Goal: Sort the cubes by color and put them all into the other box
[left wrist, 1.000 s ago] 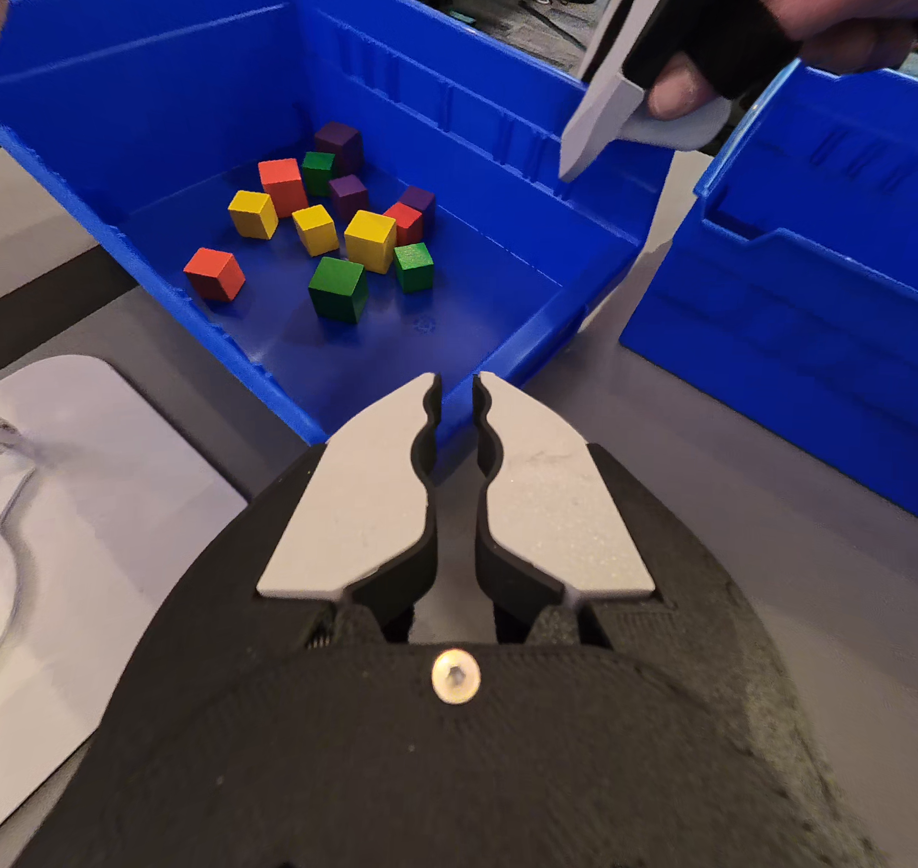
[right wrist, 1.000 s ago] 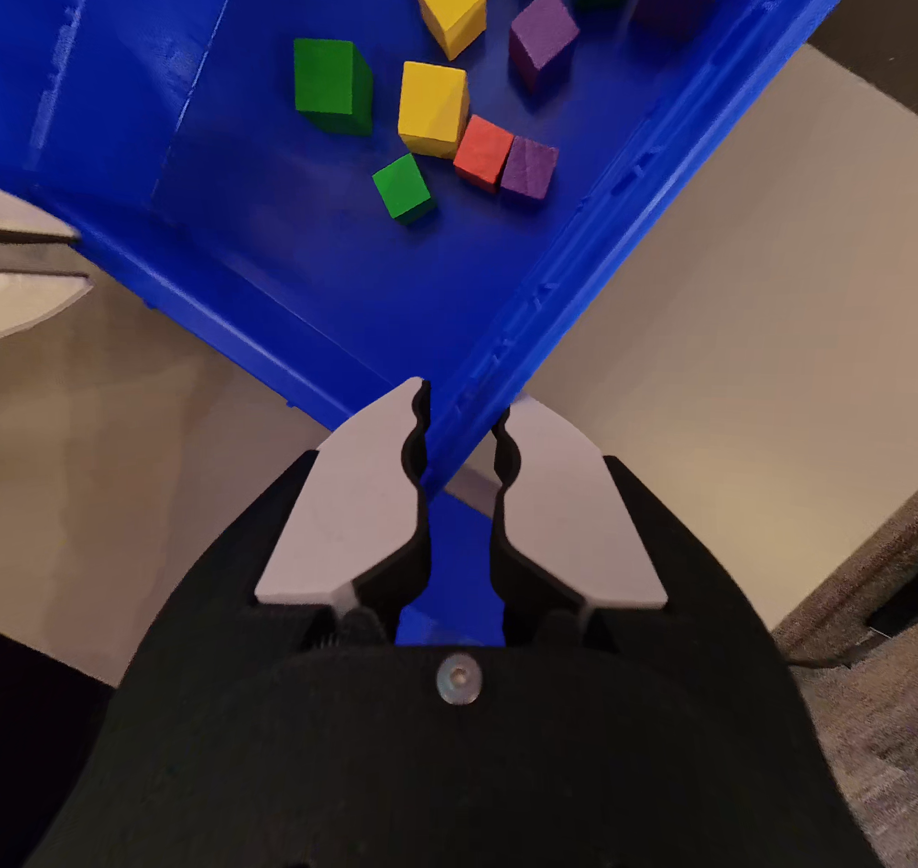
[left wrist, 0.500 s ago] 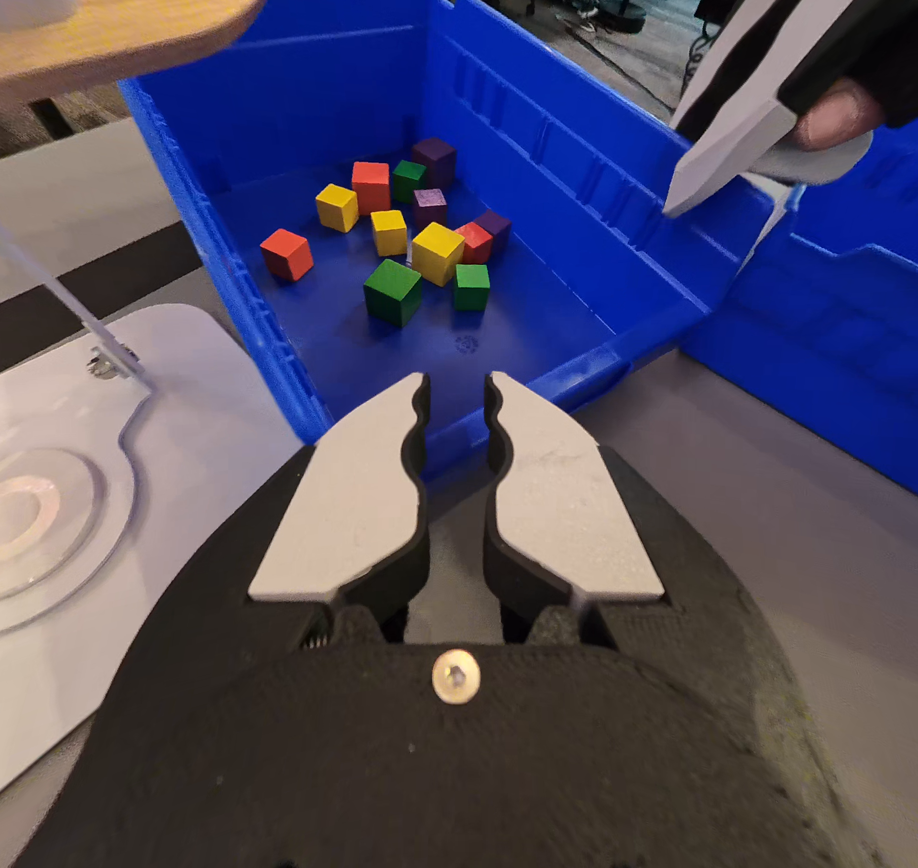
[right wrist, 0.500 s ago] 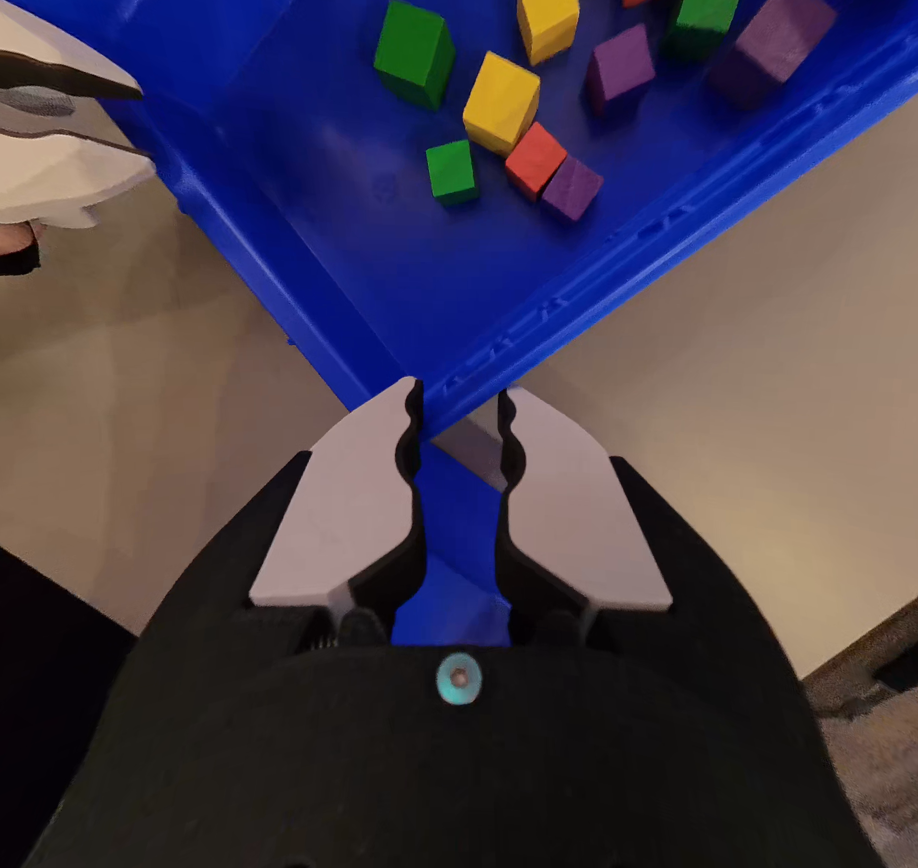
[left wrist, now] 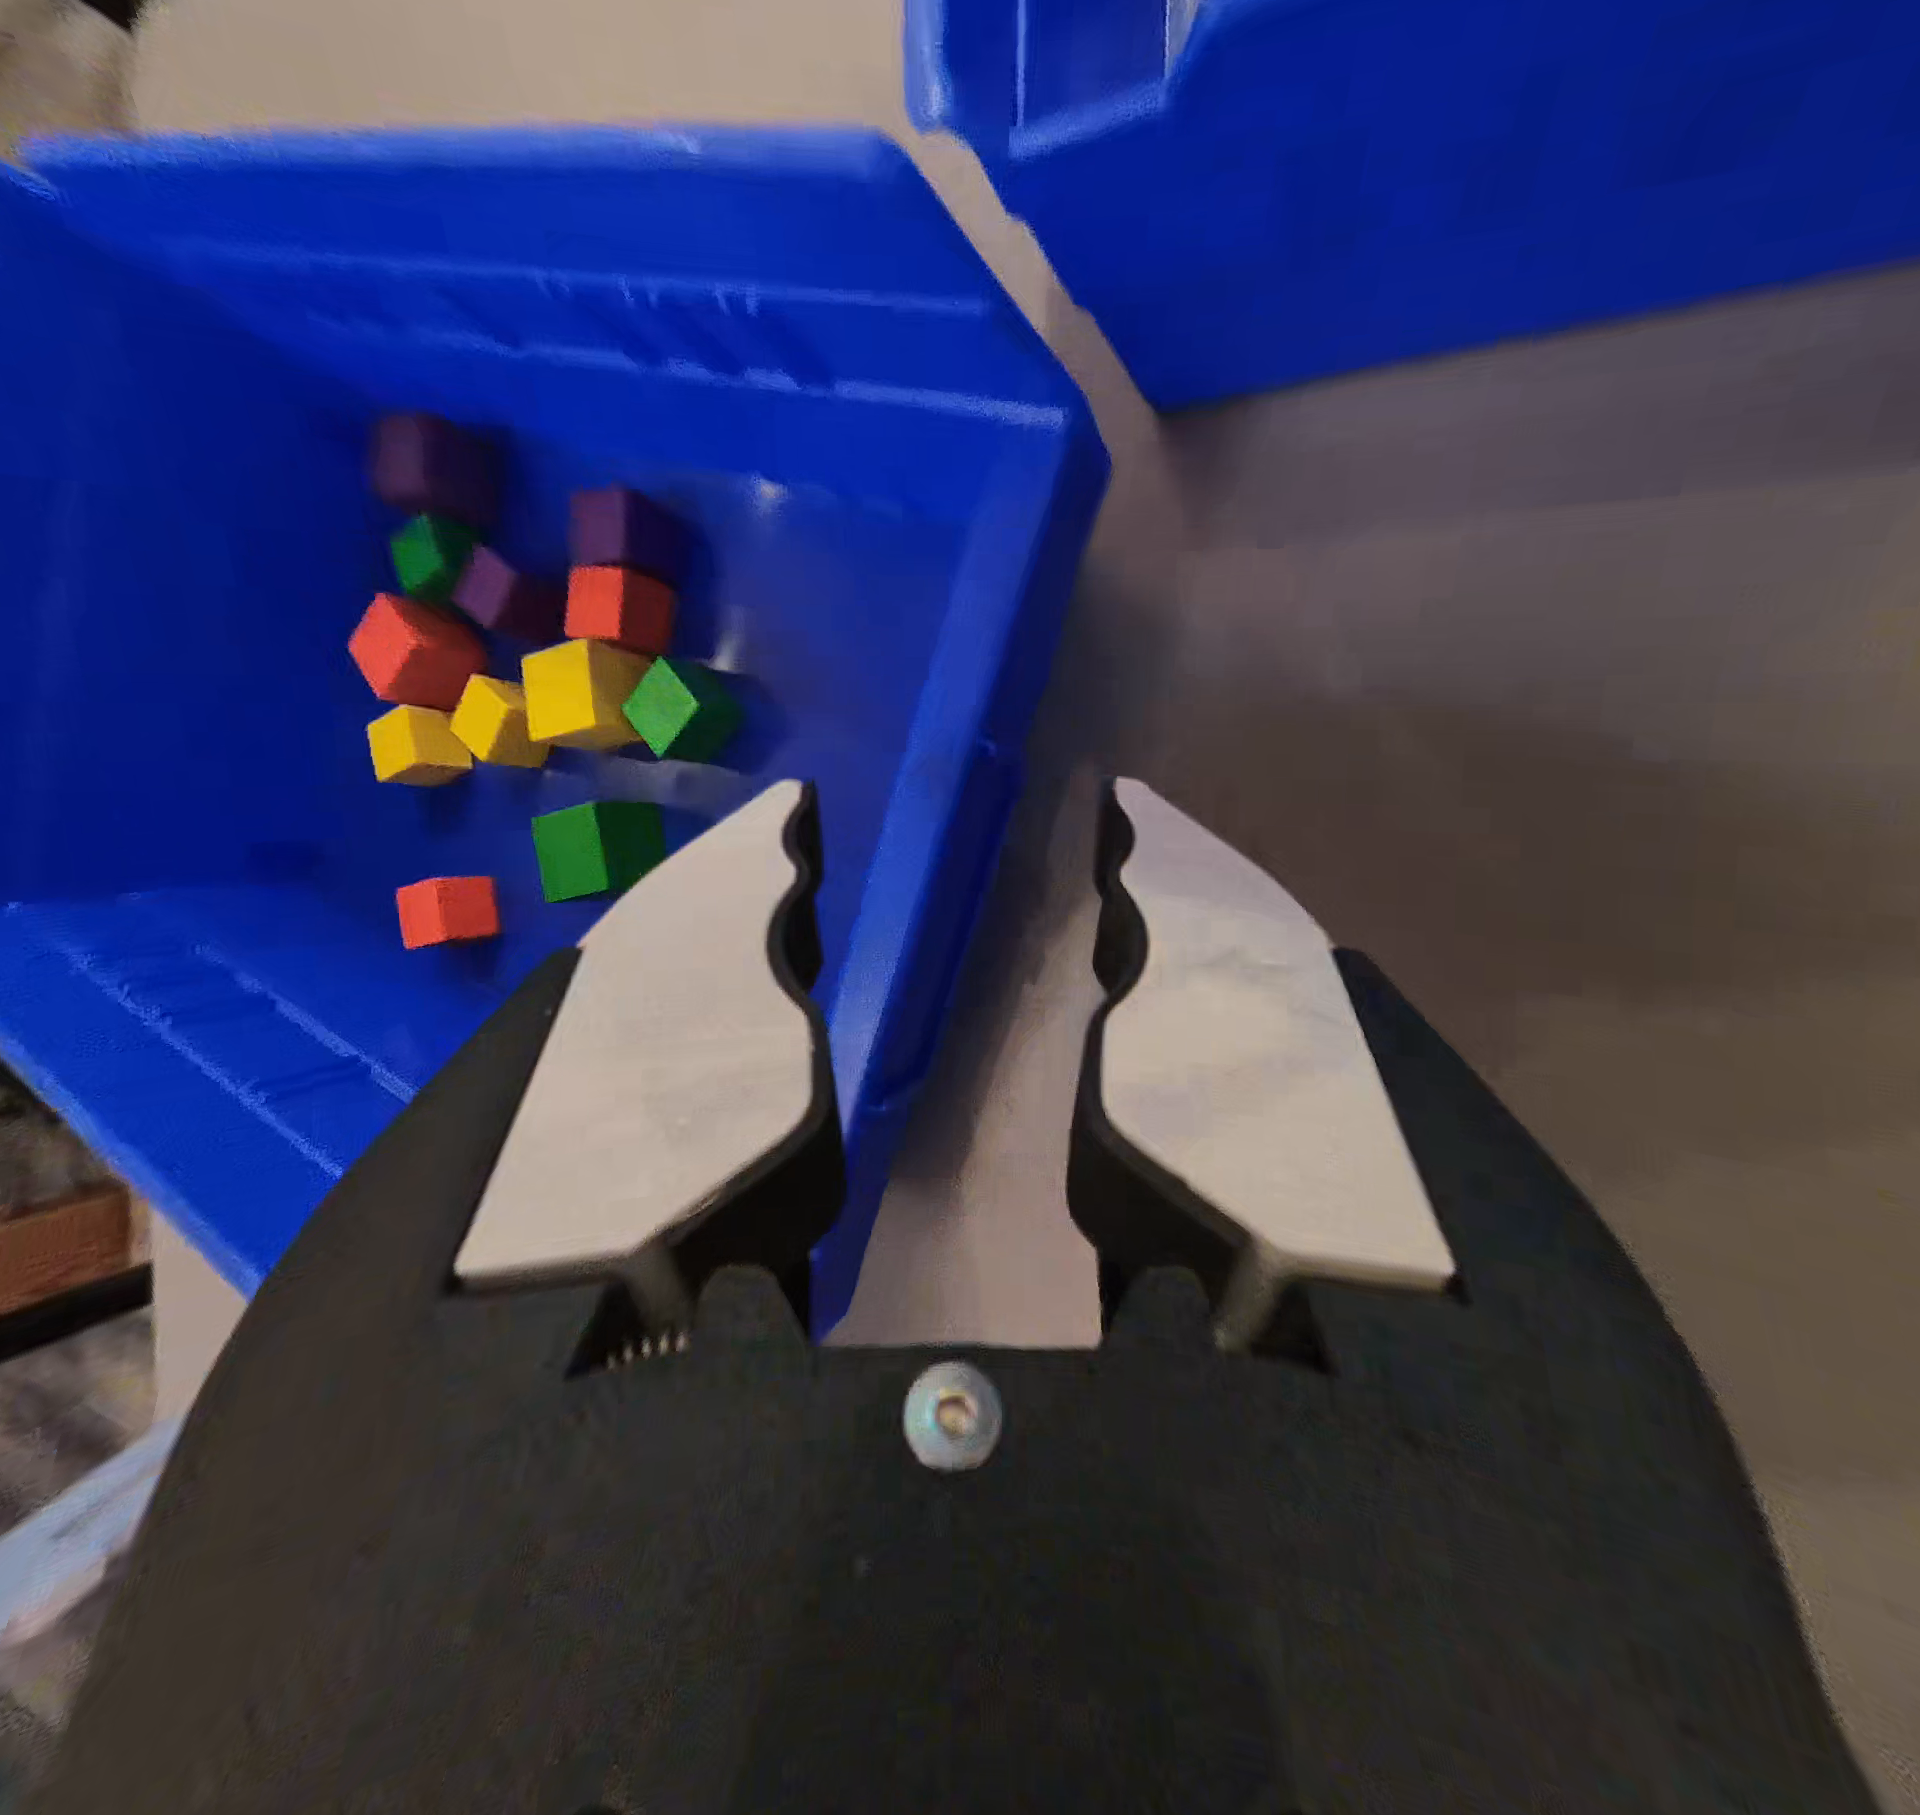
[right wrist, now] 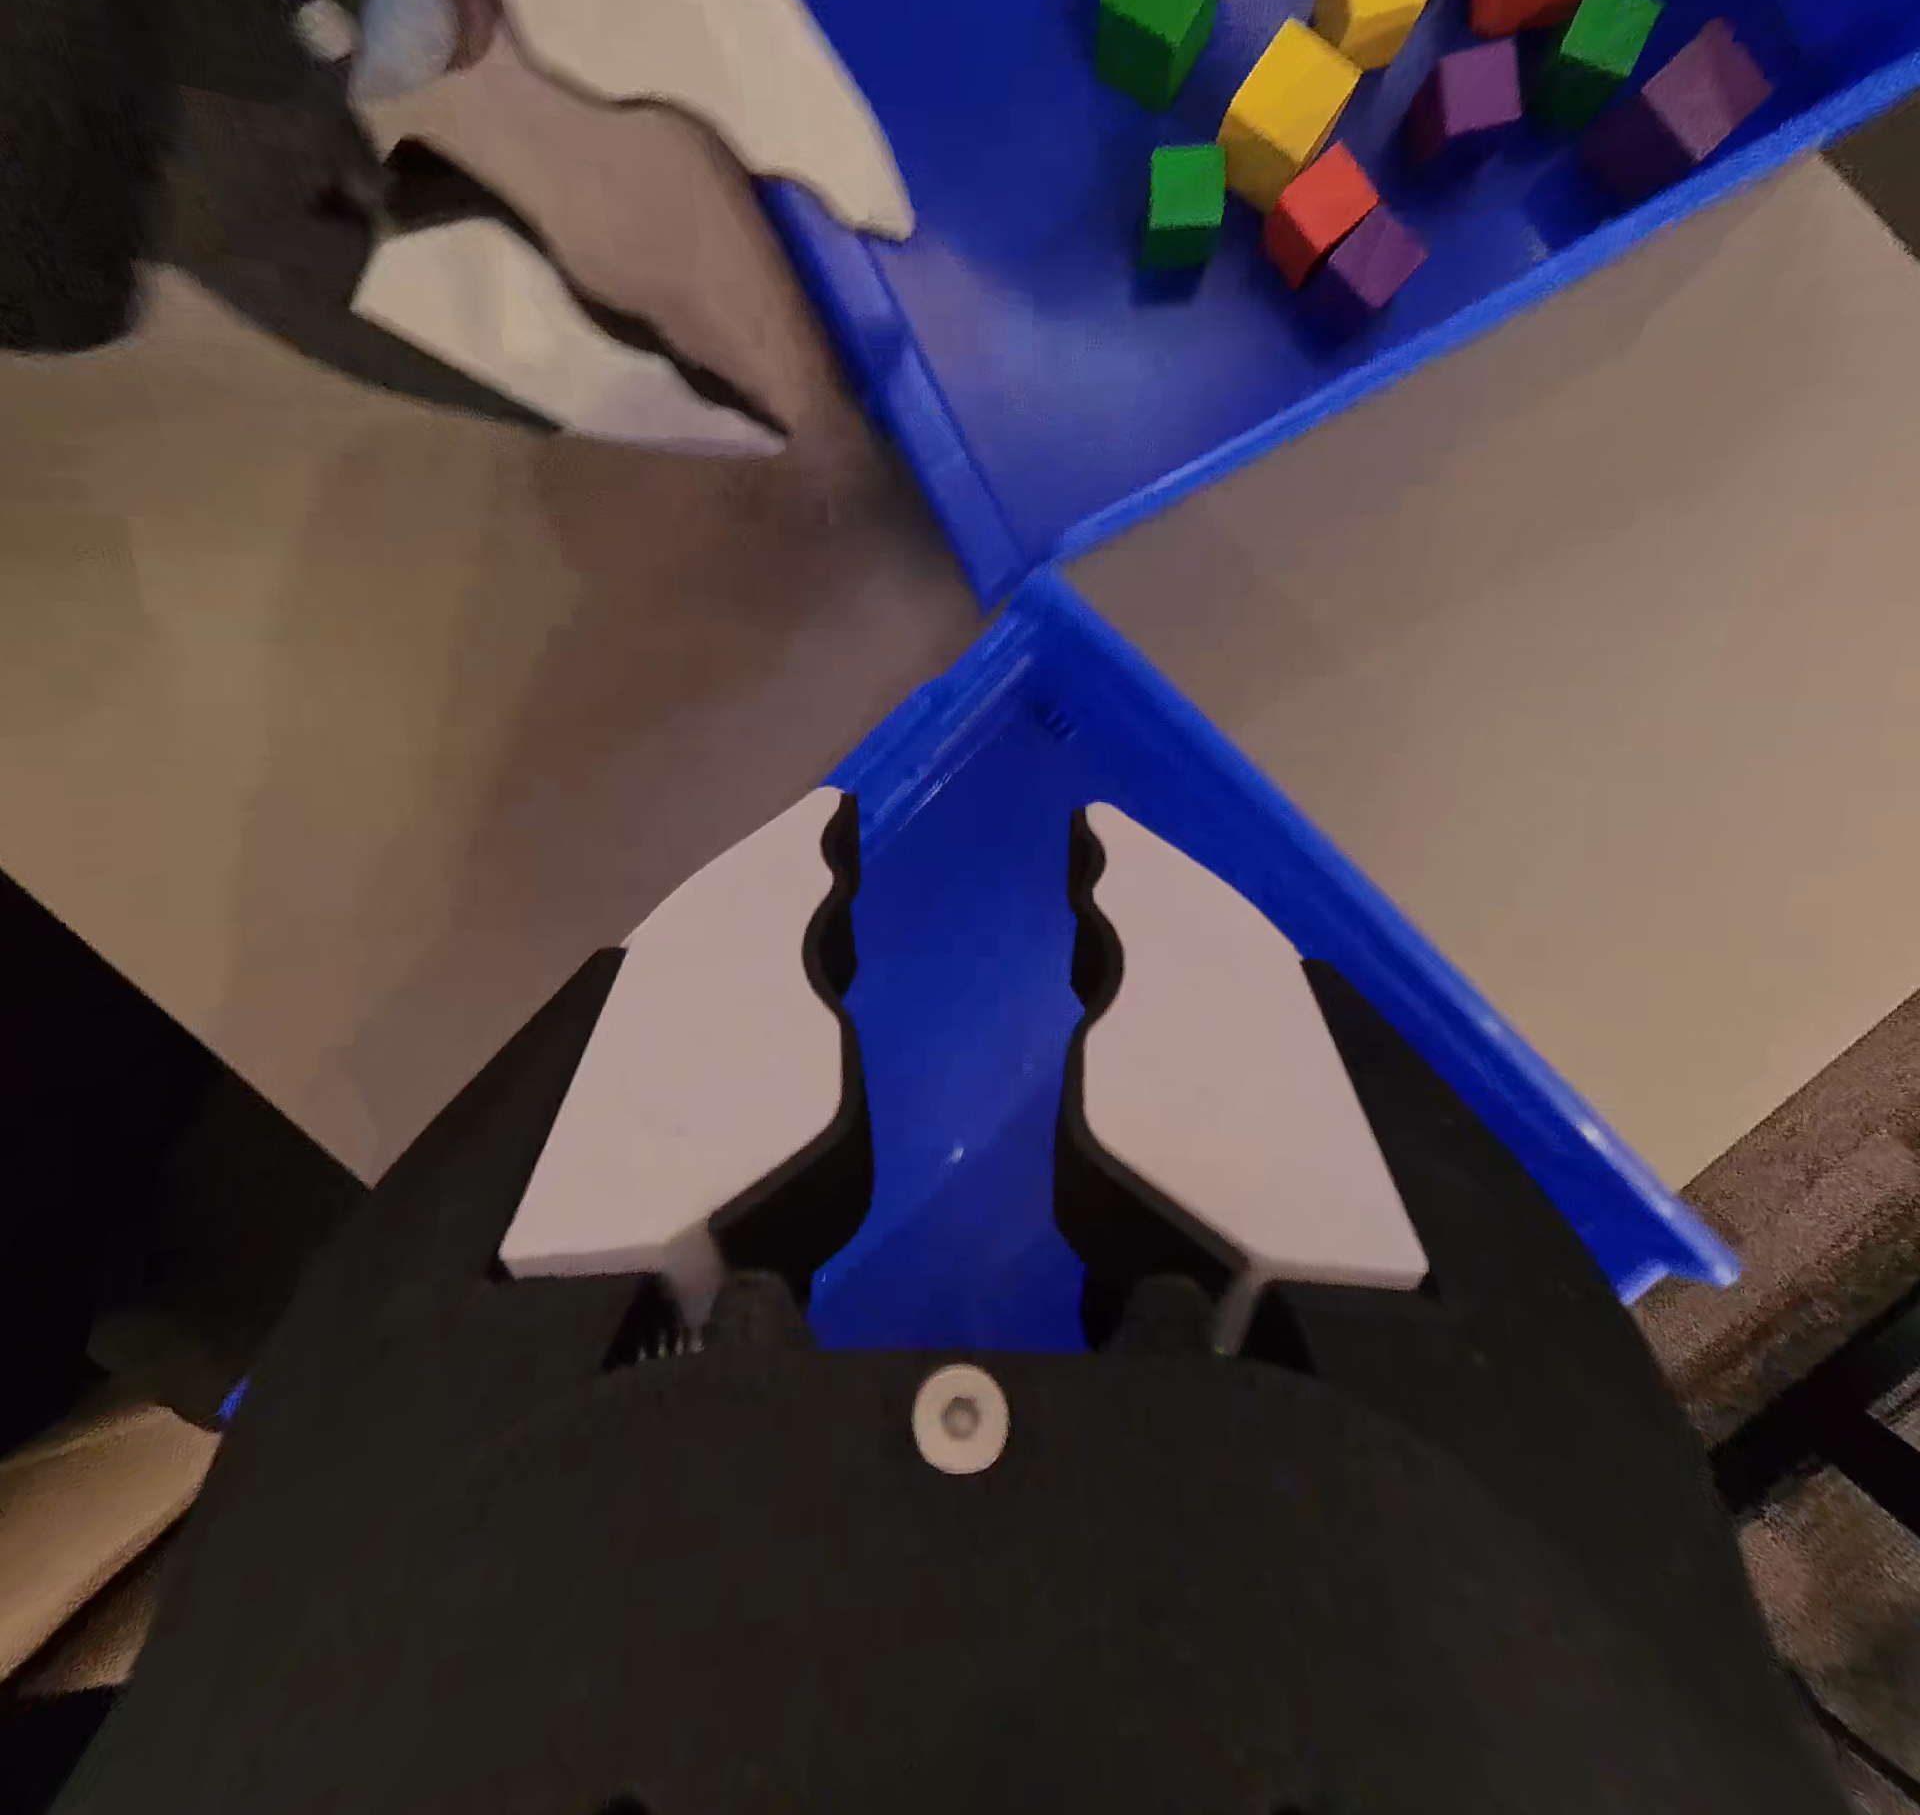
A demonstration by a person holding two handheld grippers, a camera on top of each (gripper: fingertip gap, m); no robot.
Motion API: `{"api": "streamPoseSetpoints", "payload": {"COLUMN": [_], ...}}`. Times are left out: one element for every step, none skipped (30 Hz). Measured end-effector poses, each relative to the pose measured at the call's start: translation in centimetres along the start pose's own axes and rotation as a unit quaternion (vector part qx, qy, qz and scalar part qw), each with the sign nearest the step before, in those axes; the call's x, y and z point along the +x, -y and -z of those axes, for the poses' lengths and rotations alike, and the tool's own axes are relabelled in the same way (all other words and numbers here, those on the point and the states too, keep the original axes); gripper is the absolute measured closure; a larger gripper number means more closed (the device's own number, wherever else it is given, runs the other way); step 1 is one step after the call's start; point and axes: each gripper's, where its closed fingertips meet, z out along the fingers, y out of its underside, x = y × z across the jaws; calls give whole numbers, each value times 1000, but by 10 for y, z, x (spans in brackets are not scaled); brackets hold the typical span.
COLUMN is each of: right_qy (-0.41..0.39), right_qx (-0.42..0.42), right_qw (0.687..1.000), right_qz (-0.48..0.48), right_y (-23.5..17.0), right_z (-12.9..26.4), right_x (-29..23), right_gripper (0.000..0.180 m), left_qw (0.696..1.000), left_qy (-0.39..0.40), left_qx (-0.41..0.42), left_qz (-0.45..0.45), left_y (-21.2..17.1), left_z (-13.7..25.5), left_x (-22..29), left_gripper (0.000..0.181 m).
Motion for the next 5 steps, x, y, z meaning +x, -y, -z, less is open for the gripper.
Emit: {"api": "streamPoseSetpoints", "payload": {"right_qy": [-1, -3, -9, -23, -37], "right_qx": [-3, -5, -9, -15, -21], "right_qw": [1000, 1000, 1000, 999, 999], "right_qz": [5, 12, 17, 20, 22], "right_y": [-7, -14, -21, -28, -35], "right_z": [2, 4, 6, 8, 10], "right_x": [-5, -9, -12, -11, -9], "right_gripper": [138, 138, 138, 138, 139], "left_qw": [1000, 999, 999, 998, 997], "left_qy": [-3, -8, -11, -17, -26], "left_qx": [-13, -23, -37, -51, -66], "left_qz": [-11, -21, -24, -25, -26], "left_y": [-2, -4, -7, -11, -16], "left_z": [-6, -11, -16, -21, -26], "left_x": [0, 0, 0, 1, 3], "left_gripper": [131, 132, 132, 133, 135]}}
